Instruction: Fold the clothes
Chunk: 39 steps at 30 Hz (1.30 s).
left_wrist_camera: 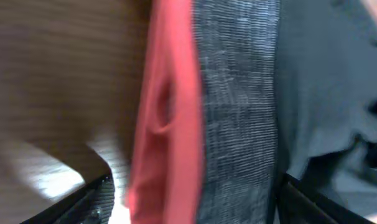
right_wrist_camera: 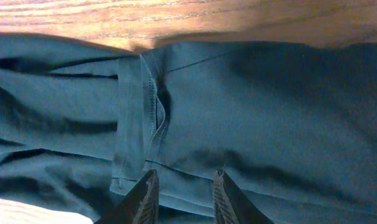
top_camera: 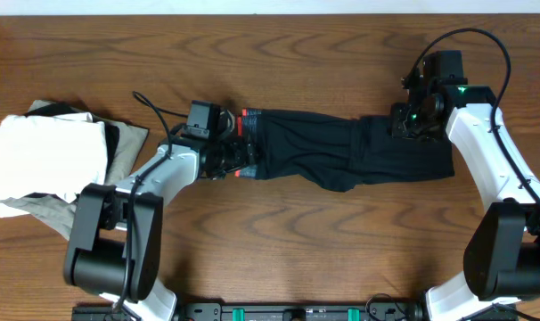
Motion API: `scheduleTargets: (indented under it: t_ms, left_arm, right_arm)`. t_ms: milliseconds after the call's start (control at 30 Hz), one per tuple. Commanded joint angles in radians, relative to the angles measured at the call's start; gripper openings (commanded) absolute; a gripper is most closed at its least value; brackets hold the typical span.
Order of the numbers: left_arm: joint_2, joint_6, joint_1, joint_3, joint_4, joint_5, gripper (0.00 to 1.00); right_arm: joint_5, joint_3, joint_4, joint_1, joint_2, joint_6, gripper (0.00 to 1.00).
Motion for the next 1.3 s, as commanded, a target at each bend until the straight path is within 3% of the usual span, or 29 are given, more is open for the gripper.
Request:
scheduleTargets:
  t_ms: [0,133,233,367,533,667,800,867,1133,1267]
  left_arm:
    - [0.1,-0.036,-0.002,-0.026,-0.016,0.07,0.83]
    - [0.133,-0.036,-0.002,-0.026,-0.014,0.124,0.81]
    - [0.138,-0.039,-0.002,-0.026,-0.014,0.128,0.64]
    - [0.138,-0.039,-0.002,-0.026,-0.017,0.128,0.33]
    - [0.137,-0.034,0.003,-0.026,-0.028,0.127,0.2]
    - [0.137,-0.034,0.026,-0.026,-0.046,0.127,0.2]
    - [0.137,0.004,0.051,-0.026,-0.097,0.127,0.45]
    - [0.132,0.016,0.067,-0.026,-0.126,0.127,0.5]
    - [-0.026,0.063,0.164,-0.026,-0.217,0.128,0.56]
    - [-0.116,-0.048,0.211,-0.026,-0.245,0.127,0.68]
  right_arm:
    - [0.01,-0.001,-0.003,0.001,0.005,-0.016,0.27]
    - [0.011,-0.001,-0.003,0.001,0.005,-0.016,0.27]
    - [0.011,-0.001,-0.003,0.001,0.005,-0.016,0.26]
    - [0.011,-0.001,-0.005,0.001,0.005,-0.016,0.26]
    - [0.021,-0.001,-0.013,0.001,0.005,-0.016,0.27]
    - [0.022,-0.001,-0.014,0.001,0.005,-0.016,0.26]
    - [0.025,-0.001,-0.014,0.001,0.005,-0.016,0.26]
    - [0.025,-0.001,-0.014,0.001,0.005,-0.016,0.26]
    - [0.025,-0.001,-0.021,0.001,0.005,-0.053,0.25]
    - [0.025,-0.001,-0.021,0.001,0.005,-0.052,0.25]
